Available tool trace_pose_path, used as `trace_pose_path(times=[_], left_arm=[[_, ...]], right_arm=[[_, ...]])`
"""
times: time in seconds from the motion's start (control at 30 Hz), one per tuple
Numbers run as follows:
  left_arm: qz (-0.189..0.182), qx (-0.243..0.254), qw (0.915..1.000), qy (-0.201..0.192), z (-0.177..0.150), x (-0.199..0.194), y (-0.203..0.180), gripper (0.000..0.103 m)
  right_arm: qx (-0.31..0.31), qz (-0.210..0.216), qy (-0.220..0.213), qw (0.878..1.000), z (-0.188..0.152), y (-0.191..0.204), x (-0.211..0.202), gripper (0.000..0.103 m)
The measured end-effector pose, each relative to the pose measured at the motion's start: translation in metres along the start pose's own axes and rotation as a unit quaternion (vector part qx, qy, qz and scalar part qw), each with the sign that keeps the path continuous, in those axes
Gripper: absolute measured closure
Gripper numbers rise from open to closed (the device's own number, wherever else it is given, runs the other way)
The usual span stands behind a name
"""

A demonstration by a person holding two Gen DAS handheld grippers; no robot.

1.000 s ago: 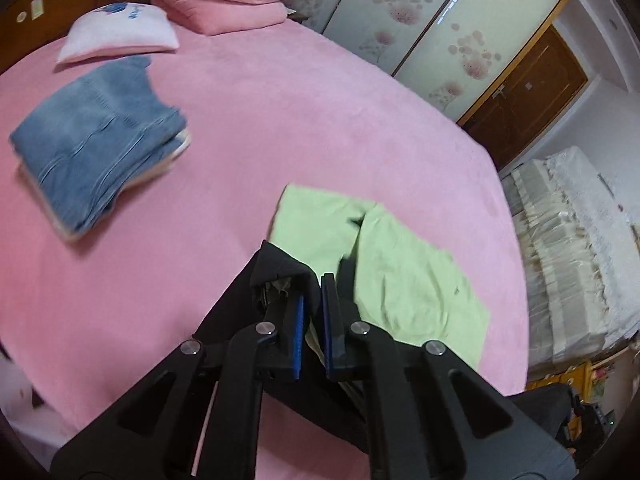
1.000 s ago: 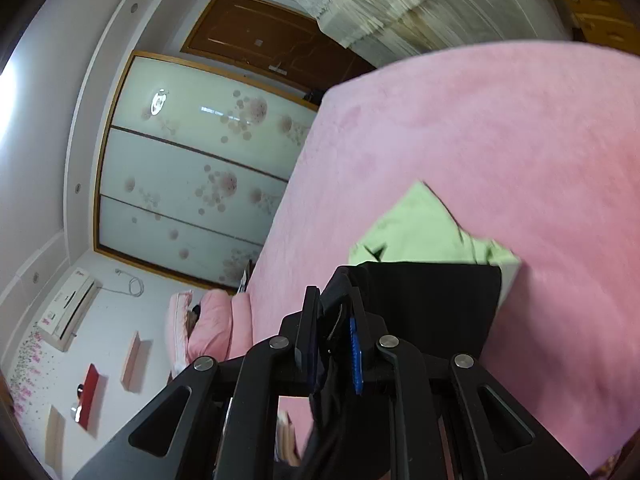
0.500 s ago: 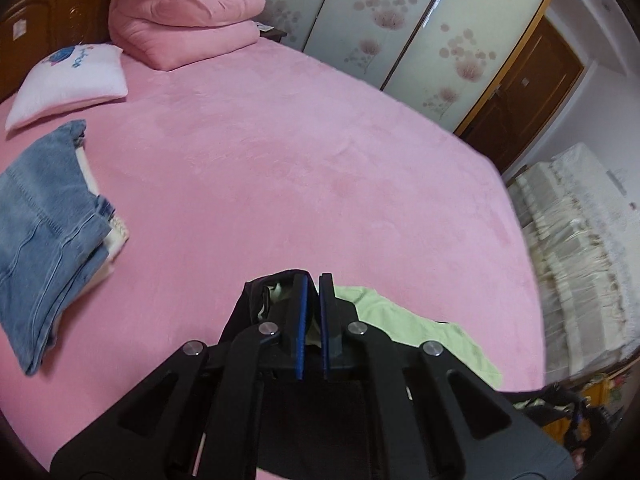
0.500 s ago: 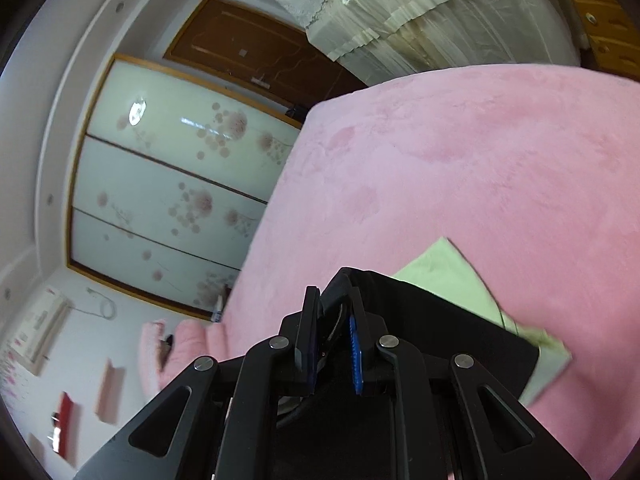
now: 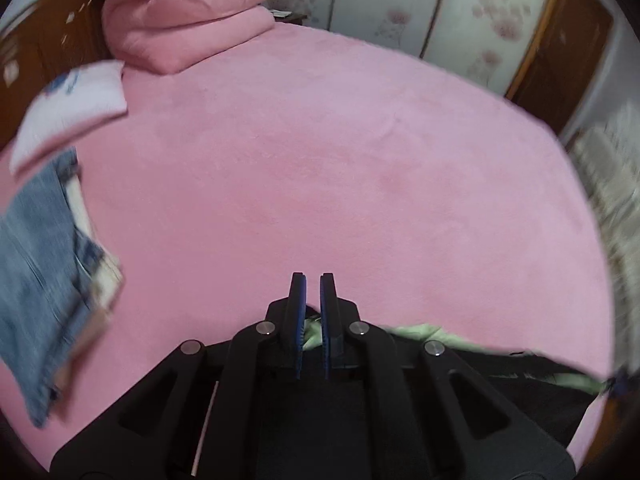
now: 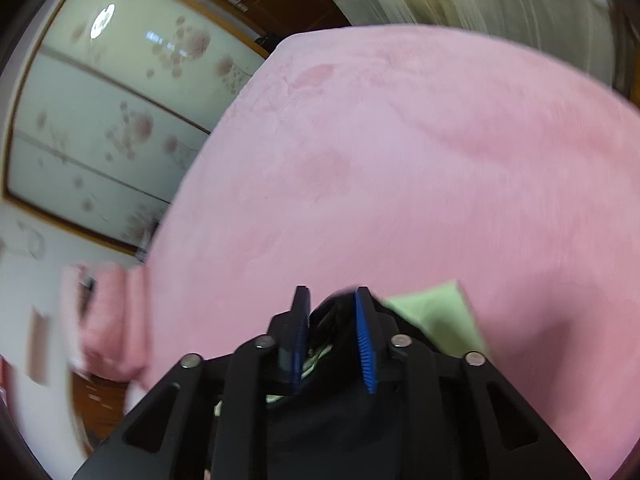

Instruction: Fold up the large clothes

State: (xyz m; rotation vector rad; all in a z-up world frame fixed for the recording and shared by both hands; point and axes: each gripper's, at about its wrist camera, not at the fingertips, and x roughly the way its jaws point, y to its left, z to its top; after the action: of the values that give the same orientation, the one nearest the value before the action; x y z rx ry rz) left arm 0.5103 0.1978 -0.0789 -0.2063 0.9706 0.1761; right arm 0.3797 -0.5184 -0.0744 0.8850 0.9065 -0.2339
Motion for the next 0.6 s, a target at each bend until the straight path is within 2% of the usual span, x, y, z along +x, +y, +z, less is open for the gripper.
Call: trace_pose_path(times=[0.1,0.23,0.37,0.47,0.53,0.6], left_arm=[[-0.007,0.032,0.9993,0.017,-0.003,0.01,-0.016,0.098],[-0.031,0.052,0.9962,0.063,-0.022,0.02,-0.038,0.098],[-0.057,0.083,0.9884,0.113,-0.064,0.024,-0.069,0.098],[-0.08,0.08,0.9848,0.132,-0.105,0.021,-0.084,0.098],[-0.12,0.074,0.9771,0.159,-0.135,0.023,-0.092,0.098],[-0.135,0.084,0.9672,0.198,-0.165,0.029,-0.101,0.098]], right_arm=[[-0.037,-0.024,-0.016,0.999,0.009,0.011,0.014,0.075],[-0.08,-0.044,0.011,0.996,0.003,0.026,0.036,0.075],[-0.129,-0.028,0.071,0.989,-0.035,0.04,0.053,0.075],[-0.173,-0.022,0.127,0.977,-0.071,0.051,0.069,0.075],[-0.196,-0.012,0.159,0.967,-0.1,0.054,0.074,0.075],[-0.219,0.006,0.202,0.955,-0.133,0.053,0.082,0.075]])
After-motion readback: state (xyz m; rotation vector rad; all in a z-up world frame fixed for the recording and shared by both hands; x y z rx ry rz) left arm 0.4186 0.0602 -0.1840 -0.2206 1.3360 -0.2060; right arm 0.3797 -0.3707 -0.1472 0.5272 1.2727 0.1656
